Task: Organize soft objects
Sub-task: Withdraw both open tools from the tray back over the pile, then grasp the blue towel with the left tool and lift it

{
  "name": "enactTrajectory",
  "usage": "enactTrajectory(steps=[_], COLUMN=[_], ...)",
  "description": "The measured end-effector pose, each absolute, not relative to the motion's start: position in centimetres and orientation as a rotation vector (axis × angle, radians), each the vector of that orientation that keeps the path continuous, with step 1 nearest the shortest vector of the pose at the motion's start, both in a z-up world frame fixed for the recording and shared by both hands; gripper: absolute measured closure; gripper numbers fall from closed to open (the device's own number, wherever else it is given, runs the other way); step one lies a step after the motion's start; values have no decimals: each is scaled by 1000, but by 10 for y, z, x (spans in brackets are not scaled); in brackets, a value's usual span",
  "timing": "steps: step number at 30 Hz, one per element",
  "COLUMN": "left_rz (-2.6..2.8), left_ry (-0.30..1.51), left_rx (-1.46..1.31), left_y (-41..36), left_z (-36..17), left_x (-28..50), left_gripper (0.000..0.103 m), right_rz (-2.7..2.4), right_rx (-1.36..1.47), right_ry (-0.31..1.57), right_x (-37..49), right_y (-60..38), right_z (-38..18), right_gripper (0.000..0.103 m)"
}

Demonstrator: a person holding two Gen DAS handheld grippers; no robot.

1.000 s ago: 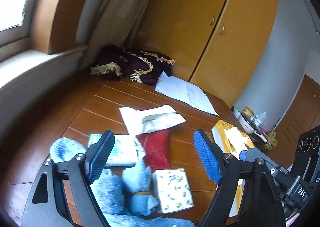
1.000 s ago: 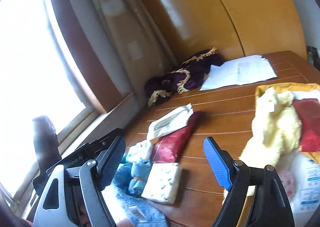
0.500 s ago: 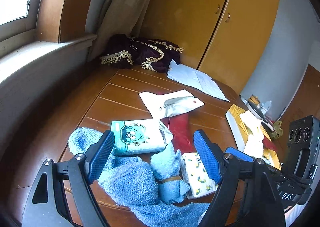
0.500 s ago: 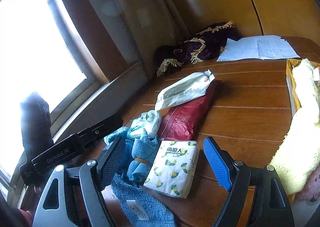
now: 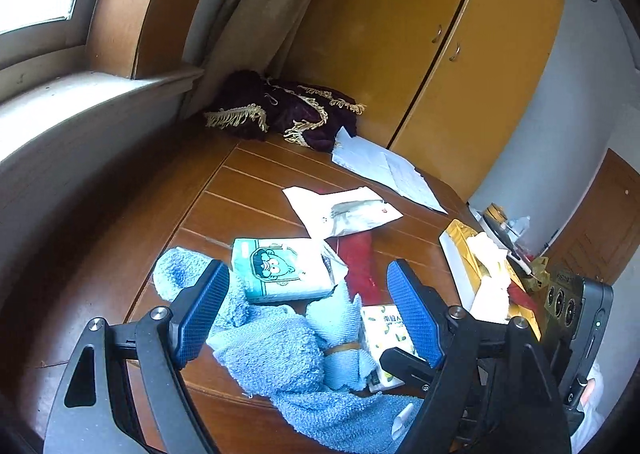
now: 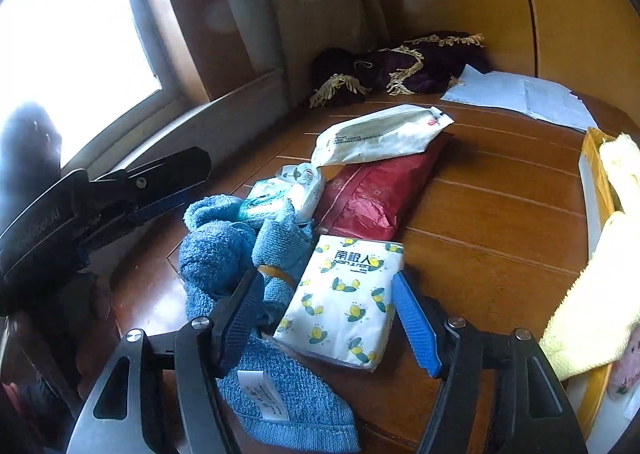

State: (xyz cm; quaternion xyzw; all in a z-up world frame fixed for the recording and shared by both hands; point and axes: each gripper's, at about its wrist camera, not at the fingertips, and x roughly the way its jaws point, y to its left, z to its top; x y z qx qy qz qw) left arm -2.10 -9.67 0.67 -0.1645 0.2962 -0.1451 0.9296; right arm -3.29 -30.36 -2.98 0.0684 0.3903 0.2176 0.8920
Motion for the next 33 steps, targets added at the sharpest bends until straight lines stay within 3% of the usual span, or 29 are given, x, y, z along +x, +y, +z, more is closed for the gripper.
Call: enactTrajectory(steps=[6,9,13,19,24,26,28,33], left_rz=[-319,-328,-365,-417,-371,-351,-347,-325], left_ry=[637,649,631,688,718,709,727,774], left_rx=[-349,-355,-330,-147,-184,-179,-174,-113], left_y=[-103,-105,-111,-152,-150,-149,-151,-164], left_z=[2,1,7,4,0,0,0,-11], left_x=[-17,-16,-21,-25,-15,-14,-11,-5], left_gripper=[21,21,21,22,22,26,39,47], right_rz=[425,390,359,351,350,346,348,352], right_rx=[76,16,96,250,271,291,320,378], right_ry=[847,847,838,763,718,712,701,696], right_x=[-35,-38,-35,-40,-46,-45,-46,-46], right_y=[-295,-286,-305,-337,-342,-346,-350,-358], right_z=[-37,-39,-39,-30,-25,-25,-25,-26], right_gripper=[34,42,47,48,48,48,48,48])
